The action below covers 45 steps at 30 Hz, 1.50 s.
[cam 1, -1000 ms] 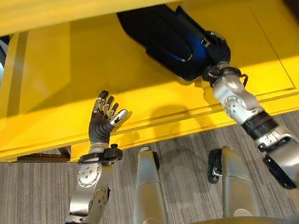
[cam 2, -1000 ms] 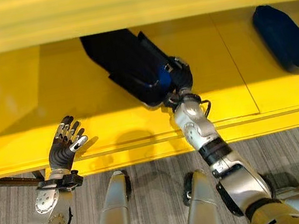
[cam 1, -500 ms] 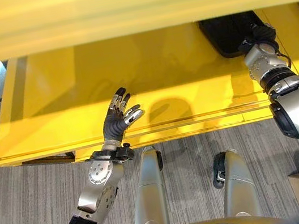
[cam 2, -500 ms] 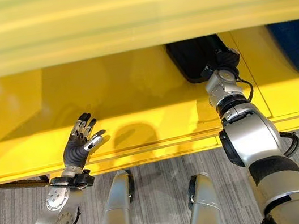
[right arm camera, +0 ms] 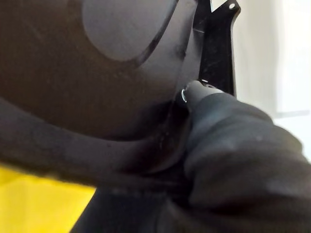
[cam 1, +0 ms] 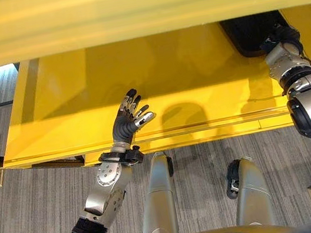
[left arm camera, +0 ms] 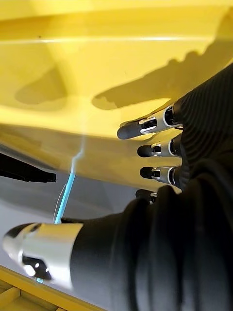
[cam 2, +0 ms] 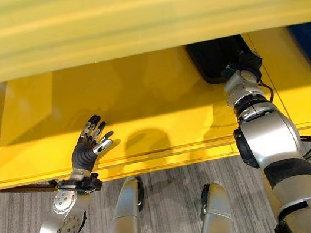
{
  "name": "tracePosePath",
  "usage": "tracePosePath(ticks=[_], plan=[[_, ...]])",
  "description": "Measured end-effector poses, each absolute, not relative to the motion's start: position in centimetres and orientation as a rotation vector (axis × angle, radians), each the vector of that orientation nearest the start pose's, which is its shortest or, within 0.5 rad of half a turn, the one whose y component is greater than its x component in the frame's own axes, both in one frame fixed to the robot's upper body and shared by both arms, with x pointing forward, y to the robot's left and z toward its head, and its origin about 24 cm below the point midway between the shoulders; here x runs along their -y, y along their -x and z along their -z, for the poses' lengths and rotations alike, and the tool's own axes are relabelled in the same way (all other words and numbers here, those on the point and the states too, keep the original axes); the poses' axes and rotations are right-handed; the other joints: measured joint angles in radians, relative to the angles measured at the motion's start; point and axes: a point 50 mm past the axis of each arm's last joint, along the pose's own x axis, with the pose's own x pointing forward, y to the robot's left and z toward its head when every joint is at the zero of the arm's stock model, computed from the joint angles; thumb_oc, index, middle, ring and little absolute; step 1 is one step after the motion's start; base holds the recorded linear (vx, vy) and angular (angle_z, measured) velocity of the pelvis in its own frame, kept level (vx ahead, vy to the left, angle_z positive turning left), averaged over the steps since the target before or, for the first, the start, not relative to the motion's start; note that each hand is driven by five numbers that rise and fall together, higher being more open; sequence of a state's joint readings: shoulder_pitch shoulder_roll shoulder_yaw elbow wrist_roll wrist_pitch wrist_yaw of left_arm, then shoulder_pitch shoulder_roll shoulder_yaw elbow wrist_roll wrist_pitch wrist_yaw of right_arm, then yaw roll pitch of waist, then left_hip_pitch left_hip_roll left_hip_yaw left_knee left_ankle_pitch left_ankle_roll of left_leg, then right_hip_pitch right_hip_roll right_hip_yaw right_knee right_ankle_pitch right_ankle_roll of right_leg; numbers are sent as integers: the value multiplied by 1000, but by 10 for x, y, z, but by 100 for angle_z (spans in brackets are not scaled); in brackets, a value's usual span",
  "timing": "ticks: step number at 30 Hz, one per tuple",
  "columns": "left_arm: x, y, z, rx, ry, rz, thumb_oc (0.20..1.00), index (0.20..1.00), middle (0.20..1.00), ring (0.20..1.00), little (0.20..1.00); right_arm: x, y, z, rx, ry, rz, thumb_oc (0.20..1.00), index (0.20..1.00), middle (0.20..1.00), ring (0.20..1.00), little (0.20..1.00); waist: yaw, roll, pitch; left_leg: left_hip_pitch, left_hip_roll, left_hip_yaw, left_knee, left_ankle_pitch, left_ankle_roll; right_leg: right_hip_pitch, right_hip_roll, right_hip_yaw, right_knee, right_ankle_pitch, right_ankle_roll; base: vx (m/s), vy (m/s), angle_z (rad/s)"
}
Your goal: Move parts from the plastic box to the shelf.
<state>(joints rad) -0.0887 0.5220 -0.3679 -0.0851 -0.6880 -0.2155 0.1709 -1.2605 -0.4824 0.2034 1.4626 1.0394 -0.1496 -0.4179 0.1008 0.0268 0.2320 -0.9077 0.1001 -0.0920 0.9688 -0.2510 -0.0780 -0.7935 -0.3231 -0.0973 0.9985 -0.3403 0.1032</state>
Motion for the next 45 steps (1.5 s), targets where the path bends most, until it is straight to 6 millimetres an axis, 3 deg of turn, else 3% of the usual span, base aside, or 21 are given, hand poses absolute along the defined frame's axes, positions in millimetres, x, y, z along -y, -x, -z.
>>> tracePosePath(ticks=[19,27,34,45], plan=[[-161,-258,-85,145,227,195,1000,1000,1000,1000,1000,265,-406,-177,-36,-508,709,200,200,200,200,200,0,0,0,-20,0,-3,31,-4,0,-19,0,7,26,-4,4,0,0,0],[-161,-258,-84,141,227,188,1000,1000,1000,1000,1000,256,-407,-172,-40,-510,709,200,200,200,200,200,-3,0,-9,-21,1,-4,32,-4,-1,-21,1,7,26,-5,5,0,0,0],[-166,-259,-78,128,229,145,1000,1000,1000,1000,1000,237,-408,-152,-46,-536,666,200,200,200,200,200,-17,-17,-40,-32,5,-1,33,-4,-1,-37,6,13,26,-4,5,0,2,-2],[-169,-260,-80,142,248,130,1000,1000,1000,1000,1000,224,-407,-146,1,-563,626,200,200,200,200,200,-38,-19,-47,-52,6,0,48,-6,1,-57,8,16,24,-3,3,-4,1,-1]])
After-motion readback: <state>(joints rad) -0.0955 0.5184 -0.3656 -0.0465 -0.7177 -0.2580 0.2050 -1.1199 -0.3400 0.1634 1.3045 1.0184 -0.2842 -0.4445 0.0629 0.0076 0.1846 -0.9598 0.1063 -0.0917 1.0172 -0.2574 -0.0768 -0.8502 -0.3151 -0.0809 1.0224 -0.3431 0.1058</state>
